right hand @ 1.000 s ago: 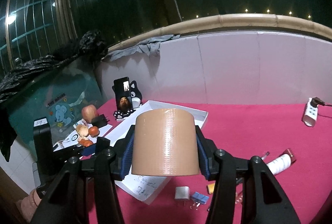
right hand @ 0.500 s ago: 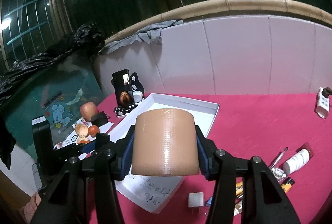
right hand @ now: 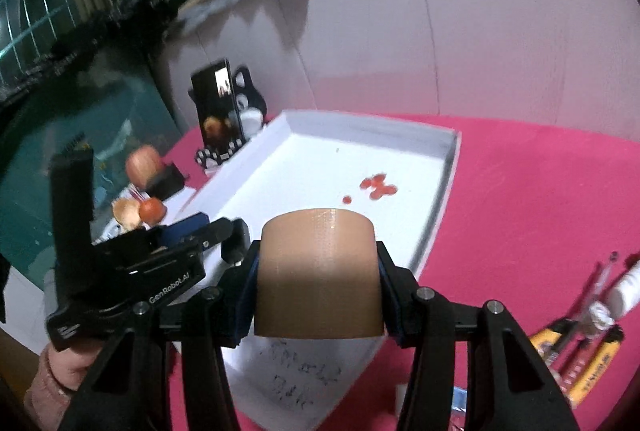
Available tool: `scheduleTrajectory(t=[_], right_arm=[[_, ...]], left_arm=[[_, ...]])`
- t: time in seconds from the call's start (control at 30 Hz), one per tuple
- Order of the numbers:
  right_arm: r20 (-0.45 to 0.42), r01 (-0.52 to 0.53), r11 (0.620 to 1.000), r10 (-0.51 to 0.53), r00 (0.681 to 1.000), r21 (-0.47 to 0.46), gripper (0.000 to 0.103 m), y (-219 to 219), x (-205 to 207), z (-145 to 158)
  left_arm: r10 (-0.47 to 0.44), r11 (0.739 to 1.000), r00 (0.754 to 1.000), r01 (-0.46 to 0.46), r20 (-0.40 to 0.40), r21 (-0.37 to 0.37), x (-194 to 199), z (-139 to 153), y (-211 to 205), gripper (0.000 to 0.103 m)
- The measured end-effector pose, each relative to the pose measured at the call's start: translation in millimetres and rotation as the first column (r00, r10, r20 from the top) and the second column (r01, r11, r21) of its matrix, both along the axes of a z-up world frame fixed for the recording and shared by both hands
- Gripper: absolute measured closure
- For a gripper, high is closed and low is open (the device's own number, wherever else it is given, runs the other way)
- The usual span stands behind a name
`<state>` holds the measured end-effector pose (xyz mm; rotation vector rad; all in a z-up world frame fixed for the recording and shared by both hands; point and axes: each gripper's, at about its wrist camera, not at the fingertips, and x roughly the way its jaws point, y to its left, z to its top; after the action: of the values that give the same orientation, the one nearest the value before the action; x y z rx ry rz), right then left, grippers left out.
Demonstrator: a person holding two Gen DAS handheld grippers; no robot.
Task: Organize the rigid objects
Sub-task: 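Lower black charger and tape roll into the white tray, opening both tools, then grasp the white USB charger with the left tool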
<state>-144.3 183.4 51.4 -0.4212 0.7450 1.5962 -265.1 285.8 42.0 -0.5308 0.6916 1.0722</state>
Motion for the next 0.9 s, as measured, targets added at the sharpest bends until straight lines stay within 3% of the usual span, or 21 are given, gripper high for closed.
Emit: scheduleTrajectory(t=[0.2,0.3,0.33,0.37,0.4,0.43,0.5,0.6,0.73,0.9], right_arm=[[0.041,0.007,0.999,-0.006,0.999,-0.034,0.051,19.5,-8.6,-20.3],[0.062,0.040,0.999,-0.039,0.997,-0.005,0.048,15.4,-6.2,-19.2],[0.061,0.044,0.999,-0.044,0.997,0.003,0.042,13.7,-5.2,-19.3],[0.063,0.052,0.999,-0.053,0.997,0.016,0.018,10.5,-3.4,-17.7],[0.070,0.064,0.997,-0.066,0.995,0.036,0.002,6.5,-1.8,-15.2],[0.078,0.075,0.995,-0.080,0.994,0.060,0.000,1.7,-0.5,-12.4],[0.098,0.096,0.989,-0.107,0.989,0.108,0.000,-11.2,4.8,-5.3],[0.080,0.151,0.971,-0.168,0.983,0.183,0.000,-35.5,23.2,8.1],[0.054,0.262,0.930,-0.284,0.957,0.256,0.000,-77.1,62.3,20.1],[0.033,0.443,0.862,-0.464,0.885,0.246,0.000,-135.6,127.2,8.7]], left_arm=[[0.008,0.999,0.997,-0.004,0.074,-0.054,-9.0,-7.4,9.4,0.071],[0.033,0.998,0.993,-0.026,0.115,-0.062,-20.2,-4.3,11.3,0.045],[0.057,0.997,0.990,-0.050,0.126,-0.055,-25.7,-2.2,10.6,0.026],[0.080,0.996,0.987,-0.074,0.138,-0.046,-30.7,0.0,9.6,0.018],[0.102,0.995,0.983,-0.098,0.150,-0.034,-35.5,2.4,7.3,0.018],[0.122,0.993,0.979,-0.119,0.162,-0.025,-39.6,4.7,4.7,0.018],[0.147,0.989,0.969,-0.148,0.200,-0.009,-47.0,9.5,-3.9,0.016],[0.131,0.990,0.962,-0.141,0.238,0.028,-48.7,15.5,-18.6,0.000],[0.017,0.992,0.973,-0.044,0.229,0.115,-27.2,22.9,-39.9,0.000],[-0.146,0.980,0.961,0.108,0.235,0.170,11.9,28.9,-68.6,0.000]])
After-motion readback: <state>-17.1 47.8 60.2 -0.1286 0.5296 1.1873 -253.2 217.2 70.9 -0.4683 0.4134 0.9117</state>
